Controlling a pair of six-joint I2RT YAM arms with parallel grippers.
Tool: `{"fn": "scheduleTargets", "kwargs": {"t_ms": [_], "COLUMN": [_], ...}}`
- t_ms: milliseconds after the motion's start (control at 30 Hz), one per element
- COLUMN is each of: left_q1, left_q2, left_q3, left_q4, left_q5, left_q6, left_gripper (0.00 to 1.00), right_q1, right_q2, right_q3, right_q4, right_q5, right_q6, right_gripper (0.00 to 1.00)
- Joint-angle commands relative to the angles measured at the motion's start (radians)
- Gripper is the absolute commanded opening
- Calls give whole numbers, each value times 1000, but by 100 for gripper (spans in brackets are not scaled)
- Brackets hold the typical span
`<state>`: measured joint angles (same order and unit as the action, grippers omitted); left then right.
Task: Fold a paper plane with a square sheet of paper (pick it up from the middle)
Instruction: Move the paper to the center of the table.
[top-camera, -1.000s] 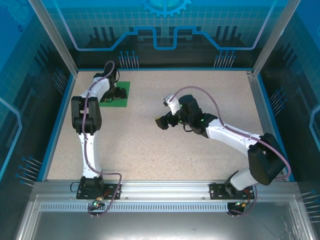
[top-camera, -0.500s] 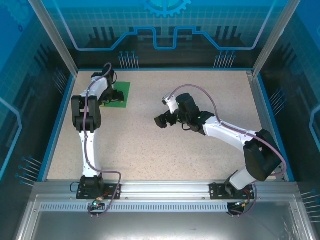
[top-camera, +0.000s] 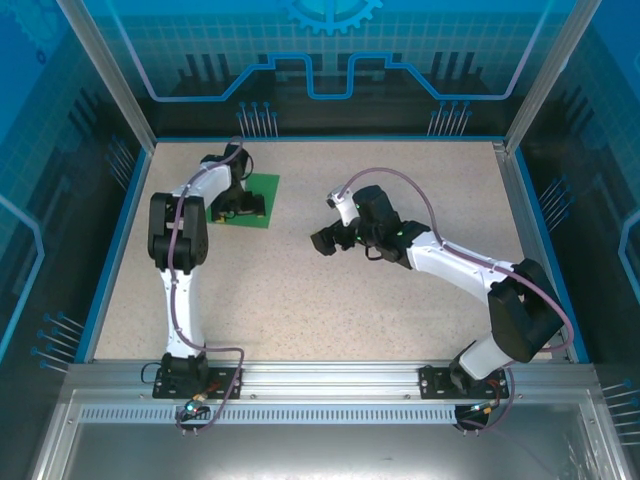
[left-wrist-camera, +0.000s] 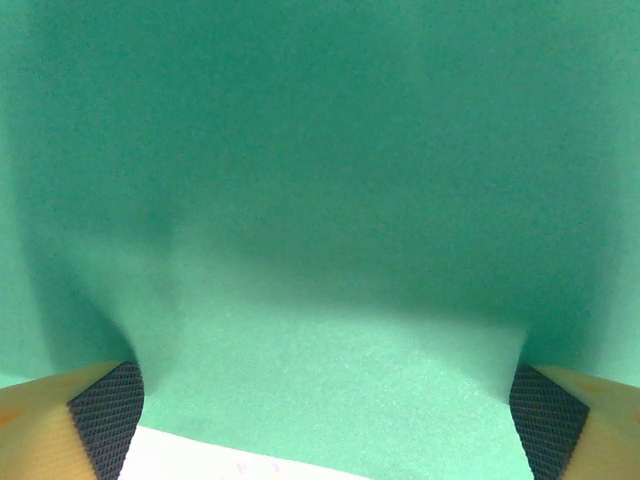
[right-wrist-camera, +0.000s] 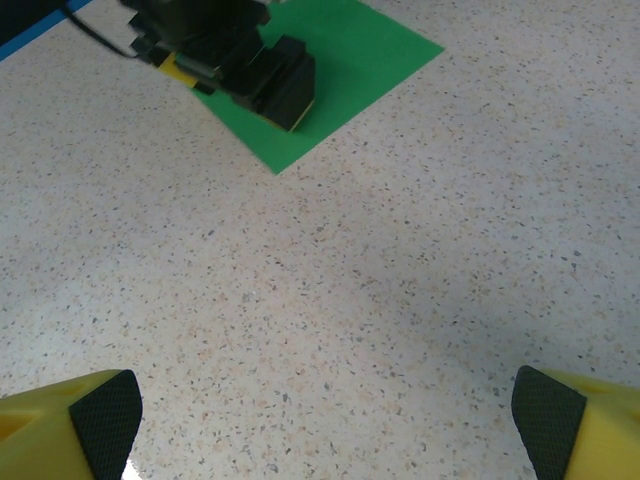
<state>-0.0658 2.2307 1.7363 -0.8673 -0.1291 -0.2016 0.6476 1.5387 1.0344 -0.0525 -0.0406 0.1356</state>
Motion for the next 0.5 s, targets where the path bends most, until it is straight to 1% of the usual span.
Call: {"fn": "scheduleTargets", "kwargs": {"t_ms": [0, 133, 200, 300, 400, 467], "left_q1": [-38, -100, -134, -170, -203, -239], "left_q2": [-66, -119, -140, -194, -242, -255], "left_q3": [-81, -171, -198, -251, -315, -347], "left_q4": [3, 34, 27, 39, 75, 76], "left_q5": [26, 29, 1, -9, 53, 47], "left_q6": [-55, -96, -111, -145, -197, -226], "left_gripper": [99, 99, 99, 99, 99, 99], "right_q1": [-18, -32, -37, -43, -51, -57], "right_q2": [-35, -62, -75, -95, -116, -134], "right_q3": [10, -12, -26, -40, -59, -75], "right_q4": [-12, -6, -3, -9, -15, -11], "right_q5": [7, 5, 2, -2, -5, -5], "right_q6": [14, 18, 20, 20, 21, 27], "right_gripper": [99, 99, 99, 99, 99, 99]}}
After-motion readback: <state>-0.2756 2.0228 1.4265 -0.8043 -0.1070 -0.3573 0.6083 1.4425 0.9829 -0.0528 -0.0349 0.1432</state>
